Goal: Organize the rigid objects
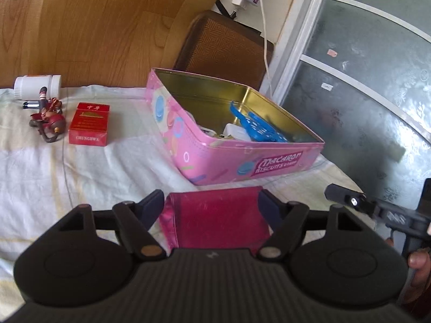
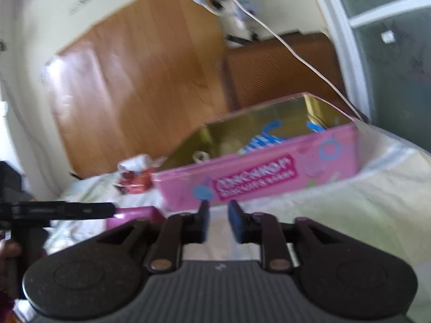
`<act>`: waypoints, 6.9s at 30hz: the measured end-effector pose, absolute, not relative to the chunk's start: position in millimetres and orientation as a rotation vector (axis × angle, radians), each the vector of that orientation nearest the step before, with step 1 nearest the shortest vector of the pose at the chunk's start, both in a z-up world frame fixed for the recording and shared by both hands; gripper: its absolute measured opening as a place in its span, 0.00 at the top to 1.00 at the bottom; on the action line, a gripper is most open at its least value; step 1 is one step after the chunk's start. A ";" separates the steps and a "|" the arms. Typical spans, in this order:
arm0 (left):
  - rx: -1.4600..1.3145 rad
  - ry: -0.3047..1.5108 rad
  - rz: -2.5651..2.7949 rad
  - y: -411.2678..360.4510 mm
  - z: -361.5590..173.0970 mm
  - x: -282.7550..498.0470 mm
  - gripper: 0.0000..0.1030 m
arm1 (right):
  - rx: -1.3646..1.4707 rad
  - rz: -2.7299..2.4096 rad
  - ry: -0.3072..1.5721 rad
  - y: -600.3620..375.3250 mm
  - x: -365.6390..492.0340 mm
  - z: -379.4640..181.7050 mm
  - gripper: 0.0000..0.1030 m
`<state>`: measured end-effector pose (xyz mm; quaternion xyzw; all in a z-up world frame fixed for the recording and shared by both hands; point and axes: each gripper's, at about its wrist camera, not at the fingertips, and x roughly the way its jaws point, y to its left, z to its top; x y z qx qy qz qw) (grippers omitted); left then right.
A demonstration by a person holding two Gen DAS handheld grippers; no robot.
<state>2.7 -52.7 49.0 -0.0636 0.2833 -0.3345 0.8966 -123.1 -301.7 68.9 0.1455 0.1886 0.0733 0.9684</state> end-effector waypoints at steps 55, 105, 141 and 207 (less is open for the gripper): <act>-0.086 0.696 -1.066 -137.2 57.0 -11.2 0.12 | 0.282 0.319 0.434 -316.1 -216.3 37.5 0.39; -0.136 0.362 -0.658 -96.3 104.1 63.6 0.13 | 0.110 0.149 0.173 -272.7 -63.3 80.6 0.31; -0.275 0.308 -0.021 96.9 45.9 41.7 0.12 | -0.268 0.343 0.597 -16.3 165.4 33.1 0.90; -0.214 0.575 -0.828 -21.6 28.2 -28.0 0.38 | 0.309 0.385 0.602 -223.5 -76.8 37.1 0.85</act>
